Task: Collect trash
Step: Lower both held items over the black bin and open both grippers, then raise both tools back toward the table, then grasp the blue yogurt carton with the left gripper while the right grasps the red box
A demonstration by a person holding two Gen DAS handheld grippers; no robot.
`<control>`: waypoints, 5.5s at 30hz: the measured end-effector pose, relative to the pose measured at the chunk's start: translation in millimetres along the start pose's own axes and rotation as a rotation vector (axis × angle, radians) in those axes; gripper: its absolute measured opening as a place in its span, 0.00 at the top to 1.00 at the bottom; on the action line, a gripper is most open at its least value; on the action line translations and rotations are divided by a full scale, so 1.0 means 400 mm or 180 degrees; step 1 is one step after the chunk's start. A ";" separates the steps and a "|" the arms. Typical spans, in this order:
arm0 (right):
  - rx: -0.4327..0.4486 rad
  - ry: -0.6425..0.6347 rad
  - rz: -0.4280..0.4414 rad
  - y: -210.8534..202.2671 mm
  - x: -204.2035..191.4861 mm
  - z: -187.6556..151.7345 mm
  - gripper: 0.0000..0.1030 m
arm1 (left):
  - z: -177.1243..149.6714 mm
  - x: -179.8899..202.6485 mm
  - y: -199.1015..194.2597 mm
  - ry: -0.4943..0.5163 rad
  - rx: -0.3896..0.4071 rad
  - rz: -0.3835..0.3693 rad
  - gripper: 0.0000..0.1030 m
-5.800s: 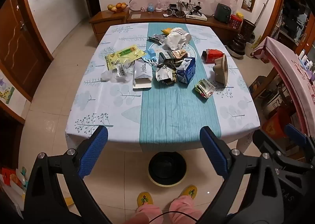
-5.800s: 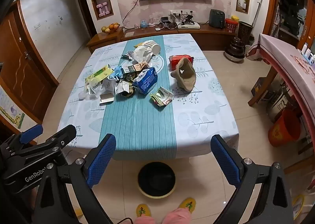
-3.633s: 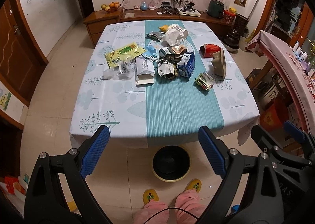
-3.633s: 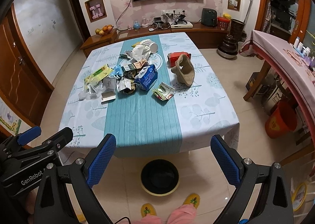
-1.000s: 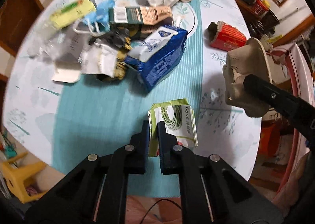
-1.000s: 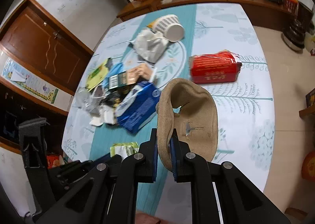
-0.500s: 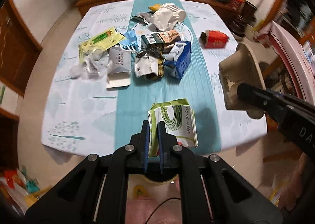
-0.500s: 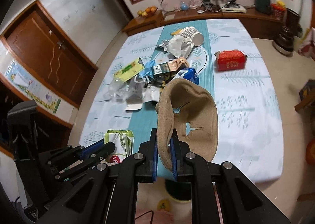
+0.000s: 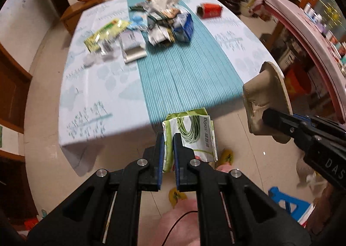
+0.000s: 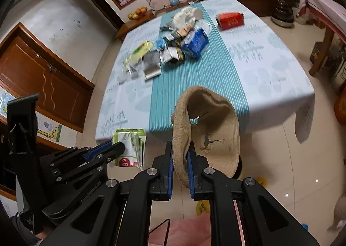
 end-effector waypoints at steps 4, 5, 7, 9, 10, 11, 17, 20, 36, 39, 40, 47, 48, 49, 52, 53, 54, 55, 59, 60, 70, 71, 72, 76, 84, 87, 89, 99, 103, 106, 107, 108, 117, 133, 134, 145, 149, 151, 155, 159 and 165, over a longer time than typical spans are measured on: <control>-0.0127 0.0073 -0.0080 0.013 0.042 -0.049 0.89 | -0.072 0.030 0.009 -0.0021 -0.0116 -0.0115 0.94; -0.0168 0.0087 -0.0086 0.025 0.057 -0.066 0.89 | -0.081 0.036 0.016 -0.0032 -0.0134 -0.0122 0.94; -0.0227 0.0116 -0.0080 0.051 0.084 -0.095 0.89 | -0.118 0.050 0.036 -0.0076 -0.0204 -0.0140 0.94; -0.0328 0.0194 -0.0052 0.094 0.120 -0.132 0.89 | -0.150 0.061 0.063 -0.0106 -0.0265 -0.0137 0.94; -0.0372 0.0230 -0.0030 0.118 0.139 -0.149 0.89 | -0.174 0.067 0.085 -0.0126 -0.0314 -0.0124 0.94; -0.0406 0.0260 0.0006 0.151 0.164 -0.173 0.89 | -0.185 0.071 0.104 -0.0140 -0.0354 -0.0111 0.94; -0.0570 0.0467 0.0072 0.359 0.299 -0.305 0.89 | -0.322 0.108 0.305 -0.0347 -0.0569 -0.0121 0.94; -0.0624 0.0489 0.0062 0.471 0.362 -0.364 0.89 | -0.374 0.117 0.404 -0.0438 -0.0619 -0.0104 0.94; -0.0715 0.0561 -0.0083 0.814 0.512 -0.516 0.54 | -0.567 0.088 0.804 -0.0796 -0.0763 0.0128 0.33; -0.0711 0.0554 -0.0068 0.815 0.512 -0.517 0.54 | -0.568 0.076 0.819 -0.0812 -0.0745 0.0162 0.32; -0.0705 0.0549 -0.0067 0.806 0.506 -0.510 0.54 | -0.565 0.072 0.820 -0.0807 -0.0723 0.0174 0.32; -0.0647 0.0485 -0.0045 0.732 0.478 -0.481 0.54 | -0.527 0.055 0.760 -0.0694 -0.0536 0.0276 0.32; -0.0638 0.0467 -0.0038 0.718 0.470 -0.475 0.54 | -0.522 0.053 0.747 -0.0684 -0.0519 0.0286 0.32; -0.0630 0.0447 -0.0028 0.704 0.462 -0.470 0.54 | -0.518 0.051 0.733 -0.0693 -0.0497 0.0281 0.32; -0.0599 0.0377 -0.0001 0.651 0.434 -0.444 0.54 | -0.488 0.056 0.670 -0.0743 -0.0409 0.0241 0.32; -0.0585 0.0340 0.0005 0.627 0.422 -0.434 0.54 | -0.476 0.056 0.650 -0.0754 -0.0384 0.0235 0.32; -0.0570 0.0313 0.0004 0.611 0.412 -0.424 0.54 | -0.467 0.058 0.632 -0.0762 -0.0372 0.0231 0.32; -0.0554 0.0287 0.0005 0.590 0.402 -0.414 0.54 | -0.457 0.058 0.615 -0.0769 -0.0364 0.0229 0.32; -0.0494 0.0250 0.0030 0.488 0.355 -0.368 0.54 | -0.404 0.050 0.513 -0.0834 -0.0315 0.0187 0.32; -0.0484 0.0241 0.0031 0.464 0.344 -0.360 0.54 | -0.391 0.046 0.487 -0.0866 -0.0303 0.0181 0.32; -0.0313 0.0034 0.0119 0.175 0.204 -0.244 0.54 | -0.243 0.024 0.199 -0.0702 -0.0143 0.0396 0.32; -0.0274 -0.0015 0.0128 0.144 0.187 -0.227 0.54 | -0.224 0.024 0.165 -0.0686 -0.0114 0.0384 0.32; -0.0238 -0.0052 0.0136 0.122 0.175 -0.214 0.54 | -0.209 0.022 0.131 -0.0664 -0.0093 0.0367 0.32; -0.0066 -0.0207 0.0169 0.015 0.106 -0.143 0.54 | -0.141 0.026 0.021 -0.0522 0.0027 0.0346 0.32; 0.0478 -0.0442 0.0077 -0.126 0.019 0.022 0.54 | 0.026 0.018 -0.168 -0.0287 0.0393 0.0147 0.32; 0.0695 -0.0535 -0.0002 -0.169 -0.009 0.092 0.50 | 0.079 0.009 -0.210 -0.0271 0.0524 0.0113 0.32; 0.0814 -0.0575 -0.0050 -0.191 -0.018 0.137 0.49 | 0.123 0.003 -0.231 -0.0236 0.0610 0.0074 0.32; 0.1090 -0.0400 -0.0259 -0.209 -0.016 0.310 0.48 | 0.303 -0.018 -0.243 -0.0071 0.0900 -0.0071 0.32; 0.1057 -0.0294 -0.0342 -0.166 0.013 0.360 0.48 | 0.359 -0.011 -0.204 -0.0023 0.0880 -0.0176 0.32; 0.0992 -0.0262 -0.0341 -0.124 0.043 0.397 0.48 | 0.399 -0.003 -0.156 0.0045 0.0850 -0.0188 0.32; 0.0966 -0.0271 -0.0354 -0.104 0.060 0.416 0.48 | 0.416 0.002 -0.137 0.0055 0.0828 -0.0216 0.32; 0.0955 -0.0277 -0.0357 -0.092 0.067 0.428 0.48 | 0.424 0.005 -0.120 0.0056 0.0816 -0.0228 0.32; 0.0582 -0.0163 -0.0116 0.181 0.224 0.635 0.44 | 0.568 0.032 0.154 -0.0033 0.0472 -0.0194 0.32; -0.0213 -0.0032 0.0241 0.593 0.403 0.875 0.35 | 0.637 0.063 0.684 -0.0334 -0.0705 0.0278 0.38; -0.0262 0.0041 0.0238 0.614 0.411 0.880 0.35 | 0.632 0.061 0.694 -0.0336 -0.0739 0.0293 0.39; -0.0598 0.1018 0.0047 0.772 0.479 0.921 0.35 | 0.605 0.087 0.788 -0.0425 -0.1007 0.0262 0.45; -0.0643 0.1116 -0.0147 0.820 0.487 0.948 0.33 | 0.593 0.101 0.800 -0.0489 -0.1051 0.0254 0.46; -0.0702 0.1116 -0.0272 0.845 0.489 0.951 0.32 | 0.590 0.108 0.802 -0.0579 -0.1063 0.0219 0.48; -0.0737 0.0980 -0.0469 0.889 0.480 0.966 0.32 | 0.583 0.119 0.808 -0.0769 -0.1072 0.0202 0.51; -0.0896 0.0925 -0.0487 0.929 0.472 0.956 0.33 | 0.562 0.138 0.804 -0.0983 -0.1085 0.0148 0.60; -0.0902 0.0568 -0.0411 0.933 0.438 0.948 0.60 | 0.541 0.163 0.794 -0.1089 -0.1032 0.0109 0.74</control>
Point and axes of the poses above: each gripper's, at about its wrist camera, not at the fingertips, and y roughly the way its jaws point, x to its right, z to its top, the point moved 8 cm from there along y, roughly the way its jaws point, and after that the axes turned 12 degrees about x, right-handed, at the moved point
